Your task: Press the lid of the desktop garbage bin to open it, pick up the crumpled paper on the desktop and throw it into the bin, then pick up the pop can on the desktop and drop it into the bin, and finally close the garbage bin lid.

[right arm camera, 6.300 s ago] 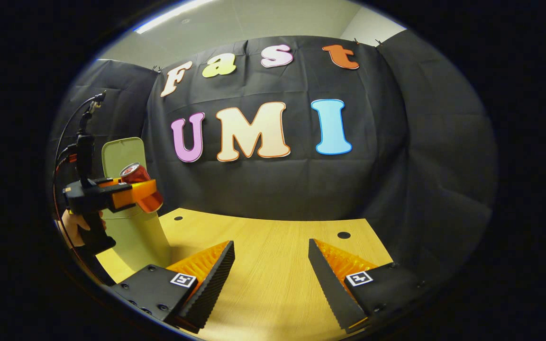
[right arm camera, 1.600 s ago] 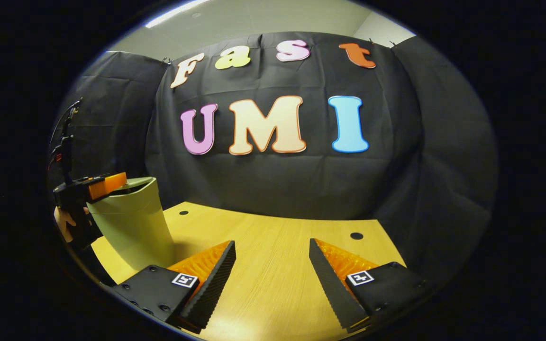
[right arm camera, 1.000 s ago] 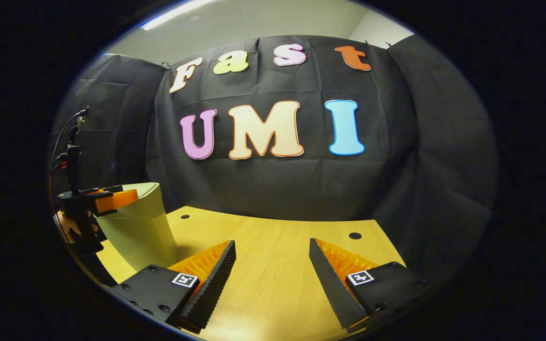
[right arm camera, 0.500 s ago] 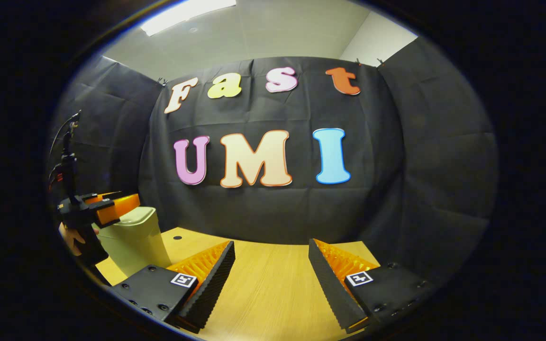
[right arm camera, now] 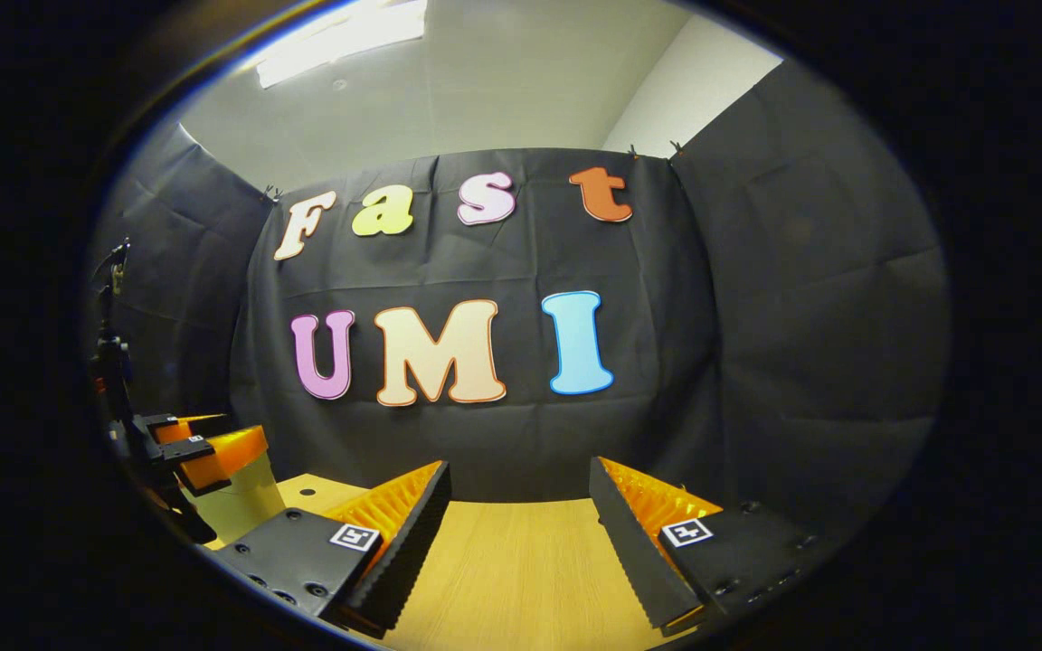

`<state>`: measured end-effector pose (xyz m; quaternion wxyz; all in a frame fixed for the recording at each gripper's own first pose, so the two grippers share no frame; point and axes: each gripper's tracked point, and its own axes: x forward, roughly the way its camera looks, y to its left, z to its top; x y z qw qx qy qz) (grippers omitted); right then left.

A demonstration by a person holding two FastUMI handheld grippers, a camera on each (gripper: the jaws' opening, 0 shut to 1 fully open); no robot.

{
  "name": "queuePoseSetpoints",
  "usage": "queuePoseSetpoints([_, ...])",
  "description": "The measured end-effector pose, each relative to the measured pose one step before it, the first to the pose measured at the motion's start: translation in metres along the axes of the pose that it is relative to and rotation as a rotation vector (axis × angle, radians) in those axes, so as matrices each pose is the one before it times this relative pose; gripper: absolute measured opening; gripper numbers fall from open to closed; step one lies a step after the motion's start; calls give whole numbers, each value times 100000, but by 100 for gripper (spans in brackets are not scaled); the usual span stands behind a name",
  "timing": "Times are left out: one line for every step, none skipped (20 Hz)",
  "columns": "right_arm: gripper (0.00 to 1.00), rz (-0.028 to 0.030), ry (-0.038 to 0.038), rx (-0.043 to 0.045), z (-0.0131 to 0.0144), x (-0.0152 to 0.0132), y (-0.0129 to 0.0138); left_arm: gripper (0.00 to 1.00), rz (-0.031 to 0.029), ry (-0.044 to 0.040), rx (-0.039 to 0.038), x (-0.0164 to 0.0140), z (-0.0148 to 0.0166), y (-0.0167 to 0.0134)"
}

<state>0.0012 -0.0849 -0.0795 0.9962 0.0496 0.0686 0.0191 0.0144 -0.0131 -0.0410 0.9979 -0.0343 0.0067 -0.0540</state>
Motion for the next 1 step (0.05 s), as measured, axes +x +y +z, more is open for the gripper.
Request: queuePoseSetpoints([97,-248,-359,-669,105,-55,-231,95,-608,-375,-118,374,371,-167])
